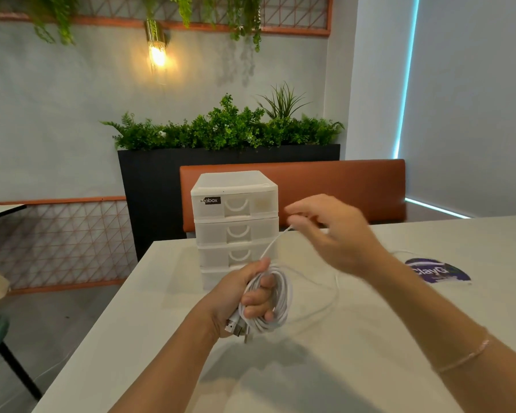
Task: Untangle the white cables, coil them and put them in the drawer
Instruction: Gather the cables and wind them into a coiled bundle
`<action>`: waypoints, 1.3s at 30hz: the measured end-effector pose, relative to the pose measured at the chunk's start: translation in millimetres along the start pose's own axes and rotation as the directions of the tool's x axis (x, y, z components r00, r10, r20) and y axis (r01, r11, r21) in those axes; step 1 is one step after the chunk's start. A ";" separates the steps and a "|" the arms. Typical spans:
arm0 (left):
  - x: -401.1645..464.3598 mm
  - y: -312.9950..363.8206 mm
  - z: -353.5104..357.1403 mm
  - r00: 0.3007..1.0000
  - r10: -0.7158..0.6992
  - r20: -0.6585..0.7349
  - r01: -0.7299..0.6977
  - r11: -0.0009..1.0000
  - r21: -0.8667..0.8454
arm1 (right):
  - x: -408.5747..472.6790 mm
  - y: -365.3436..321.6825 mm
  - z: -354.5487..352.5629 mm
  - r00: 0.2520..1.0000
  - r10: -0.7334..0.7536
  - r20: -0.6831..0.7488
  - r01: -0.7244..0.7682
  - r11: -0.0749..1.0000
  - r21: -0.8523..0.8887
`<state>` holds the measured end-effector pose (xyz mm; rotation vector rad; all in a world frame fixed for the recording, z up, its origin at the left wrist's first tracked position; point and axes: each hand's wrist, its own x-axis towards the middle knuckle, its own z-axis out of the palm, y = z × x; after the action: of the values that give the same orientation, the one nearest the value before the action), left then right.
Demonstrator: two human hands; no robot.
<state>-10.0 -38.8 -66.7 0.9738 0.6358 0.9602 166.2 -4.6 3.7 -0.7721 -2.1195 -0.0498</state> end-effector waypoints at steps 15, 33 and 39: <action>-0.5 -11.3 -1.8 0.981 -0.022 0.194 0.016 0.999 0.029 | -18.1 -0.3 59.9 0.998 -0.042 0.039 0.050 0.970 -0.236; -0.5 -11.0 5.4 0.957 -0.044 0.286 -0.051 0.947 0.316 | 2.4 21.2 37.4 0.977 0.192 0.092 -0.165 0.956 -0.242; -1.3 -7.8 -1.9 0.937 -0.005 0.348 -0.048 0.988 0.144 | -15.2 10.4 50.3 0.821 0.459 0.339 -0.494 0.869 0.018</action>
<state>-9.2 -41.0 -74.5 1.2535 0.4026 0.7400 142.6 11.1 -41.8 -1.3013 -2.1419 0.4893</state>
